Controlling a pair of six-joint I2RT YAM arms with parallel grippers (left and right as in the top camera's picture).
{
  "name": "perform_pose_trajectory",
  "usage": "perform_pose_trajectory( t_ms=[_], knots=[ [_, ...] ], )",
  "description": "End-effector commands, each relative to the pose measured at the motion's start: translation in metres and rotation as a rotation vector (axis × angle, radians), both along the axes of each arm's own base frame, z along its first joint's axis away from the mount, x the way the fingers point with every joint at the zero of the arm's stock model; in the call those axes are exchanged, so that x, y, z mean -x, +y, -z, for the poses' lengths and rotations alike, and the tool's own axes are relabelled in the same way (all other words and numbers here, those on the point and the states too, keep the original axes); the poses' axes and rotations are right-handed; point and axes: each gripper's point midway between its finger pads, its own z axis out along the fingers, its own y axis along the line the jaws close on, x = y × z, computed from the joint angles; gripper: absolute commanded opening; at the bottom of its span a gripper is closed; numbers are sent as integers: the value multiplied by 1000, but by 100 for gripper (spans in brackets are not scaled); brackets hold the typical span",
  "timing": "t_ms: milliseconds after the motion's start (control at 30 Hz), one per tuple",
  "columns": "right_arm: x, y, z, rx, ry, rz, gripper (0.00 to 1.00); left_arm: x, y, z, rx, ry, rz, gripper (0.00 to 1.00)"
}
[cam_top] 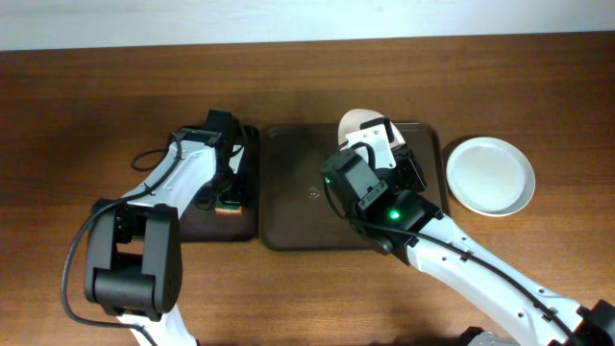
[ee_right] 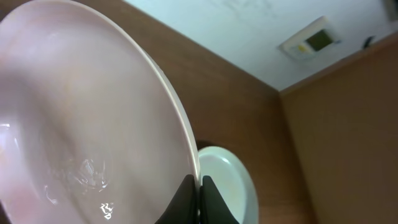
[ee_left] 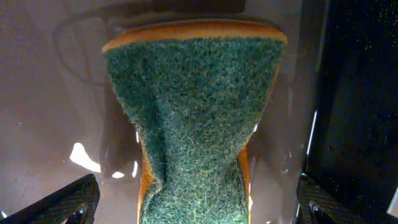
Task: Clean dirty plates on tray and stack at the side
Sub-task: 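Lift the cleaned plate with right gripper and place it on the side stack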
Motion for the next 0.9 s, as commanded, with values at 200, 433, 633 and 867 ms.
perform_pose_trajectory(
  t_ms=[200,433,633,867],
  knots=[
    [-3,-17,-30,-32,-136,105,4,-9,-3,-13,20,-43,4,100],
    [-20,-72,19,-375,-4,252,4,-9,-3,-13,20,-43,4,100],
    [-18,-163,48,-634,67,461,4,-9,-3,-13,19,-43,4,100],
    [10,-248,88,-835,122,691,4,-8,-4,-13,20,-43,5,100]
  ],
)
